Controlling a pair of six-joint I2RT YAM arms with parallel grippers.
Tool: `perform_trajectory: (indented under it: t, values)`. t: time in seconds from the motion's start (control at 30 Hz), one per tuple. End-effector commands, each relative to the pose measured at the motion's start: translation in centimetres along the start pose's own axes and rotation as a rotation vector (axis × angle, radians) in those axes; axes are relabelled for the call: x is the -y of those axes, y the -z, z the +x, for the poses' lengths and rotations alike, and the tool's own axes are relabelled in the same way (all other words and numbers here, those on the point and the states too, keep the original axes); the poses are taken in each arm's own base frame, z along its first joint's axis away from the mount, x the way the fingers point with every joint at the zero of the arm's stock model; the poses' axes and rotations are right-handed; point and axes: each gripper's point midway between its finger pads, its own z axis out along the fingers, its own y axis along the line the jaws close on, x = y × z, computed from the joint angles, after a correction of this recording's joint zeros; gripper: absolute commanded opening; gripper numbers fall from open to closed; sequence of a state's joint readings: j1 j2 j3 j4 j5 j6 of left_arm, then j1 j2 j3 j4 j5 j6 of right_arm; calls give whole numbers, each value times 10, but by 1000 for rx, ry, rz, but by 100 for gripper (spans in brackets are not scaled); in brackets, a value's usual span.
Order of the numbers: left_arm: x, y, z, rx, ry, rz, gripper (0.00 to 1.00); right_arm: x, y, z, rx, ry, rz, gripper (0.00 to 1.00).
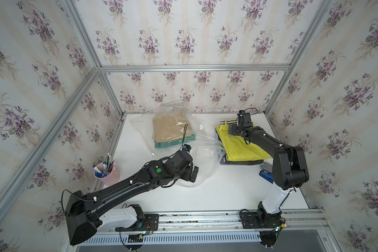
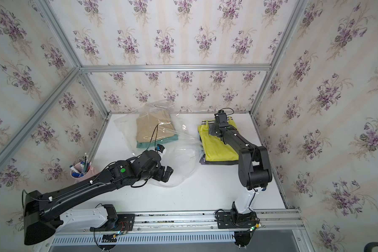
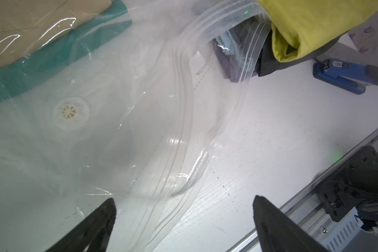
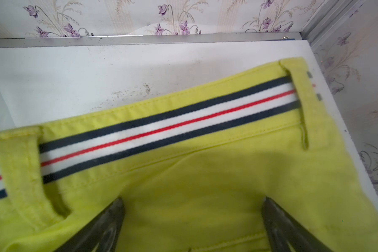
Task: Take the trousers out of the vacuum bag
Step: Place the trousers at the center of the board.
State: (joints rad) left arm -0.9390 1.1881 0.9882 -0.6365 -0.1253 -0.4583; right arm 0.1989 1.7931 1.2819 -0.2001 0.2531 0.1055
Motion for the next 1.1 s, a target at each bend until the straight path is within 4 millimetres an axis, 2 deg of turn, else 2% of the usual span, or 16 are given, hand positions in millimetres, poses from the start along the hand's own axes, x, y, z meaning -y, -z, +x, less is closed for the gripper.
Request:
perform_trajectory:
  t: [0.0,0.13,0.27,0.37,0.5,0.6,0.77,0.93,1.07]
  values:
    - [-10,-1,3,1,-3,-65,100,4,13,-8,18,-13,7,97]
    - [-9,-5,5,-1,-5,-71,100,-11,50,-23,77,-74,-120,97]
    - [-5,-9,2,6,-7,-79,100,-33,94,-16,131,-136,-301,95]
    - [-3,-12,0,13,-7,-90,100,-47,127,0,136,-160,-417,94]
    - [-9,-19,-6,28,7,-158,100,-69,172,29,131,-194,-601,91]
    - [-15,-27,-12,13,12,-242,100,-74,199,51,125,-246,-706,90]
    - [-9,-52,-17,-23,10,-270,99,-81,239,80,113,-314,-865,89]
    - [-13,-73,-20,-64,14,-331,87,-83,261,107,109,-380,-967,87]
    - [-17,-82,-22,-82,27,-335,65,-90,269,129,83,-407,-1038,85]
